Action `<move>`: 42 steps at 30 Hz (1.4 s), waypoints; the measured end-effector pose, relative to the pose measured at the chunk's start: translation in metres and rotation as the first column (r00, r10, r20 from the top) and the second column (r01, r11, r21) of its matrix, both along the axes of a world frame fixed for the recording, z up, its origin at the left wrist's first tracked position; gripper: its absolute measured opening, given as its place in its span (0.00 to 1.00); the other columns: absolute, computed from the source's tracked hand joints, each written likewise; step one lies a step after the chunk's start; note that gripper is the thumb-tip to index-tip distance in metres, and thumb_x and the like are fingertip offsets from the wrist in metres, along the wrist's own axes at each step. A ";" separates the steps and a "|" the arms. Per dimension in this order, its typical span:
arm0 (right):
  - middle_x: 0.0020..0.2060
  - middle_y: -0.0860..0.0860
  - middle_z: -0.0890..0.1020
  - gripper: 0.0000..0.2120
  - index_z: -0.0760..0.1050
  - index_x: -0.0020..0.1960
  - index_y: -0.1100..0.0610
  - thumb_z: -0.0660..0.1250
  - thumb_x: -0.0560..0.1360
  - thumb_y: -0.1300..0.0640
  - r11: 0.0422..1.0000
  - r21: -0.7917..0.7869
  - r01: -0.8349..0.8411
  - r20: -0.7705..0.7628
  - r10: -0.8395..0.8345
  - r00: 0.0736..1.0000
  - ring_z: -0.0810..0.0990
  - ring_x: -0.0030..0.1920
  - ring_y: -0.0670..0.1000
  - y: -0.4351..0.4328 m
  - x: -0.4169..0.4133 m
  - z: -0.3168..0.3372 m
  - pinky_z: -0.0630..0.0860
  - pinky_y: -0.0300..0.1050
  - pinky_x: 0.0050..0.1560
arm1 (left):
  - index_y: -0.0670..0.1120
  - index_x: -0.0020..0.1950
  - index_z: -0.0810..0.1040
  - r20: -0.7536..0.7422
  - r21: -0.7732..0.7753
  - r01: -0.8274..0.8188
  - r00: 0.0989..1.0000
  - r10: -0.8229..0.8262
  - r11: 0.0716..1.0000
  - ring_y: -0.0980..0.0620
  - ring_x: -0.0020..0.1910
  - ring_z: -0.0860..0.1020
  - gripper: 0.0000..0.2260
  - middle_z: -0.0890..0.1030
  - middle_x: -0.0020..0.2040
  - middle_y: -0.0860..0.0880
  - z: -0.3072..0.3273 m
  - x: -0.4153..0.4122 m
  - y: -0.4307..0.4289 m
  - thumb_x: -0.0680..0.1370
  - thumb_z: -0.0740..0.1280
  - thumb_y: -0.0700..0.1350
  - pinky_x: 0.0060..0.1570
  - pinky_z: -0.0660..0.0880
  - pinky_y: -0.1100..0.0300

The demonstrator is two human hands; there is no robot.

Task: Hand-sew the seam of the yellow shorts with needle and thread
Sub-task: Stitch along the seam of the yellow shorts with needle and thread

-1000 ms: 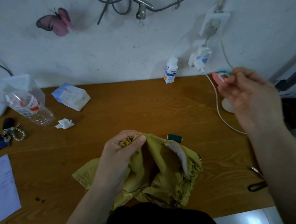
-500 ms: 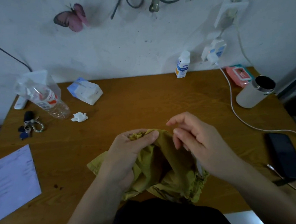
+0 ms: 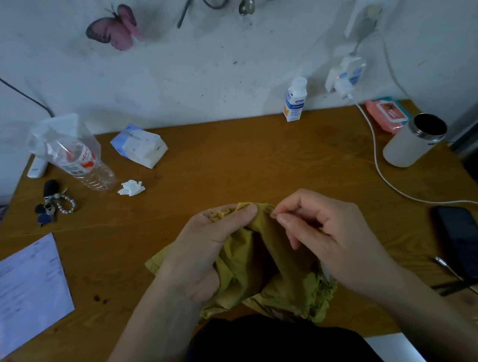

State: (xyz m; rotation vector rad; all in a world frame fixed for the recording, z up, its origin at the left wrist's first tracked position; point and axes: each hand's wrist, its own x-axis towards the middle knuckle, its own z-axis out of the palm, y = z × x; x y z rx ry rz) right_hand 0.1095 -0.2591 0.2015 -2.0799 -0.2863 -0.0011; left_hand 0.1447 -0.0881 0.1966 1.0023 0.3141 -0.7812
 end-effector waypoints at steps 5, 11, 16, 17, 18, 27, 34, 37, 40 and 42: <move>0.27 0.45 0.76 0.06 0.77 0.45 0.54 0.62 0.77 0.59 1.000 -0.007 -0.004 -0.036 0.004 0.999 0.77 0.32 0.43 -0.001 0.001 0.002 0.70 0.29 0.37 | 0.36 0.40 0.83 0.000 0.001 0.000 1.000 0.000 1.000 0.44 0.33 0.83 0.06 0.83 0.35 0.39 0.000 0.000 -0.001 0.69 0.69 0.39 0.35 0.81 0.54; 0.27 0.44 0.76 0.07 0.76 0.44 0.52 0.61 0.78 0.59 1.000 0.015 -0.010 -0.096 0.011 0.995 0.76 0.32 0.41 -0.002 0.003 0.002 0.69 0.27 0.38 | 0.36 0.39 0.83 -0.014 -0.010 -0.011 1.000 0.010 1.000 0.44 0.32 0.83 0.06 0.83 0.35 0.39 0.002 0.002 -0.003 0.68 0.69 0.39 0.34 0.81 0.55; 0.29 0.43 0.78 0.09 0.73 0.57 0.49 0.60 0.78 0.57 0.999 0.040 -0.001 -0.168 0.008 0.986 0.76 0.31 0.41 -0.005 0.005 0.000 0.70 0.28 0.38 | 0.37 0.38 0.83 0.010 -0.027 -0.013 1.000 0.013 1.000 0.44 0.33 0.83 0.05 0.84 0.35 0.39 0.000 0.001 -0.003 0.69 0.69 0.39 0.34 0.80 0.56; 0.29 0.43 0.78 0.13 0.70 0.62 0.47 0.60 0.78 0.56 0.999 0.047 -0.009 -0.196 0.018 0.980 0.76 0.31 0.42 -0.006 0.005 -0.001 0.70 0.29 0.38 | 0.37 0.38 0.83 0.016 -0.030 -0.011 1.000 0.011 1.000 0.44 0.33 0.83 0.05 0.84 0.35 0.39 0.000 0.001 -0.003 0.69 0.69 0.39 0.34 0.80 0.56; 0.29 0.43 0.79 0.16 0.68 0.65 0.46 0.59 0.78 0.55 0.999 0.049 -0.024 -0.225 0.034 0.974 0.76 0.31 0.42 -0.007 0.006 -0.001 0.70 0.29 0.39 | 0.38 0.38 0.83 0.022 -0.031 -0.007 1.000 0.008 1.000 0.44 0.33 0.84 0.05 0.84 0.35 0.39 0.000 0.001 -0.002 0.69 0.69 0.39 0.34 0.80 0.56; 0.26 0.44 0.75 0.08 0.77 0.42 0.52 0.61 0.78 0.57 0.991 -0.134 0.020 -0.098 -0.033 0.995 0.75 0.31 0.43 -0.004 0.005 0.007 0.69 0.30 0.34 | 0.46 0.39 0.85 0.299 0.265 -0.154 0.952 0.071 0.952 0.48 0.38 0.84 0.08 0.85 0.37 0.44 0.003 -0.010 -0.008 0.64 0.72 0.47 0.35 0.79 0.63; 0.31 0.45 0.77 0.07 0.77 0.48 0.56 0.61 0.78 0.57 0.912 -0.389 0.128 0.060 -0.113 0.992 0.72 0.28 0.40 0.010 0.000 0.010 0.68 0.31 0.29 | 0.52 0.38 0.85 0.516 0.463 -0.344 0.854 0.068 0.817 0.60 0.36 0.82 0.02 0.85 0.36 0.54 0.001 -0.021 -0.024 0.69 0.73 0.46 0.32 0.74 0.73; 0.30 0.44 0.76 0.07 0.76 0.47 0.56 0.61 0.77 0.56 0.886 -0.440 0.146 0.076 -0.125 0.989 0.69 0.26 0.39 0.014 0.001 0.010 0.61 0.29 0.27 | 0.52 0.38 0.85 0.523 0.473 -0.310 0.852 0.020 0.825 0.61 0.37 0.81 0.03 0.85 0.36 0.55 0.001 -0.023 -0.028 0.70 0.72 0.45 0.32 0.74 0.73; 0.30 0.42 0.74 0.07 0.76 0.49 0.56 0.61 0.78 0.56 0.911 -0.392 0.127 0.041 -0.120 0.992 0.72 0.28 0.41 0.011 0.003 0.011 0.69 0.33 0.29 | 0.51 0.38 0.85 0.460 0.423 -0.279 0.886 0.061 0.862 0.59 0.36 0.82 0.03 0.85 0.36 0.53 0.005 -0.019 -0.026 0.66 0.72 0.47 0.31 0.74 0.73; 0.29 0.40 0.73 0.07 0.78 0.51 0.55 0.61 0.78 0.57 0.942 -0.323 0.092 0.006 -0.096 0.995 0.75 0.30 0.42 0.006 0.006 0.013 0.72 0.32 0.35 | 0.50 0.38 0.85 0.402 0.374 -0.253 0.911 0.090 0.892 0.55 0.36 0.83 0.07 0.85 0.36 0.49 0.006 -0.014 -0.020 0.63 0.71 0.49 0.32 0.76 0.69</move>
